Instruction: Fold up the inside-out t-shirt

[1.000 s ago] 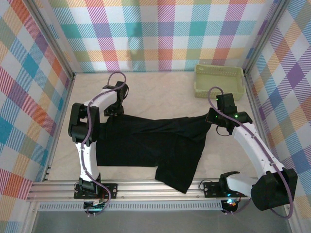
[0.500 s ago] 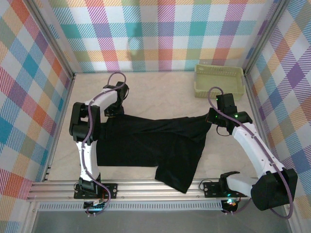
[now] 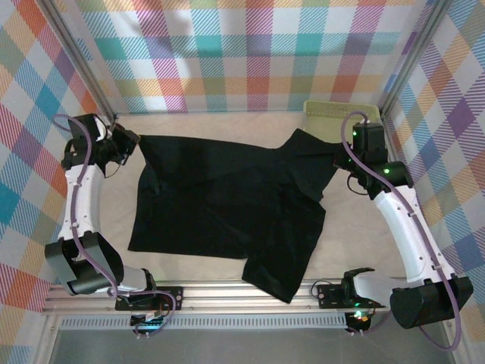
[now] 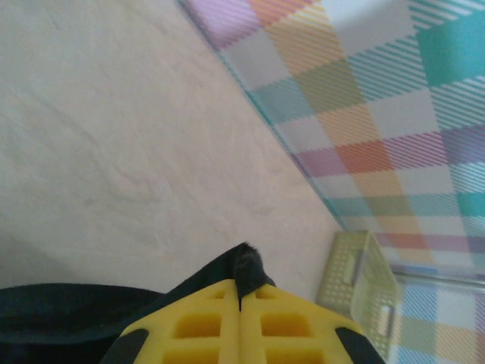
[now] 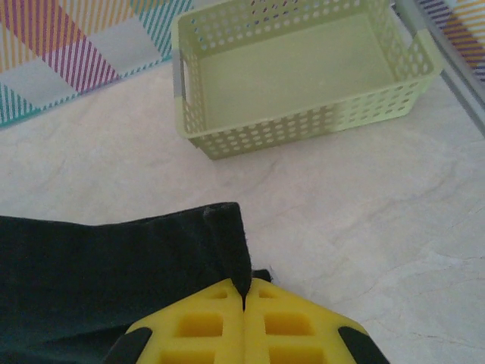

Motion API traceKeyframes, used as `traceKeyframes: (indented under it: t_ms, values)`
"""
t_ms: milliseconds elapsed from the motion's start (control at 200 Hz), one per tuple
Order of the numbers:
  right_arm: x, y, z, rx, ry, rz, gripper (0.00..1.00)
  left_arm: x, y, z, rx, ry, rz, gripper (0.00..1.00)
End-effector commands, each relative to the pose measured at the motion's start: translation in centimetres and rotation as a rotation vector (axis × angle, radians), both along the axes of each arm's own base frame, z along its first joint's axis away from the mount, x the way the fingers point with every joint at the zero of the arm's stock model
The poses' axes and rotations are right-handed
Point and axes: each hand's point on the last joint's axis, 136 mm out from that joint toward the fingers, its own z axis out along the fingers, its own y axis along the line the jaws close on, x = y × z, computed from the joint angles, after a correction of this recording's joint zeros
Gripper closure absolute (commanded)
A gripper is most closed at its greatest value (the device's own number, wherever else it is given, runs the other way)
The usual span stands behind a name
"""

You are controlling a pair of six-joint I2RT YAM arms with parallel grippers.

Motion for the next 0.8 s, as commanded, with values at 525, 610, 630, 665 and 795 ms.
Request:
traceKeyframes:
  t_ms: [525, 610, 630, 665, 795]
  values:
    - [0.3, 0.2, -1.0, 0.007, -0.016, 0.036, 1.00, -1.4, -4.0, -13.6, 0.037, 0.330, -0.084, 0.98]
    - [-0.2, -0.8, -1.4, -0.027, 0.000, -0.006, 1.00, -1.6, -3.9, -16.0, 0.049, 0.354, -0.099, 0.98]
    - [-0.3, -0.9, -1.4, -0.029, 0.000, -0.007, 1.00, -1.6, -4.1, -16.3, 0.048, 0.353, -0.108, 0.98]
    - [-0.4, -0.9, -1.4, -0.027, -0.001, -0.005, 1.00, -1.7, -4.2, -16.8, 0.046, 0.352, -0.119, 0.97]
    - [-0.7, -0.8, -1.8, -0.025, 0.002, 0.004, 1.00, -2.4, -4.3, -16.9, 0.061, 0.300, -0.120, 0.79]
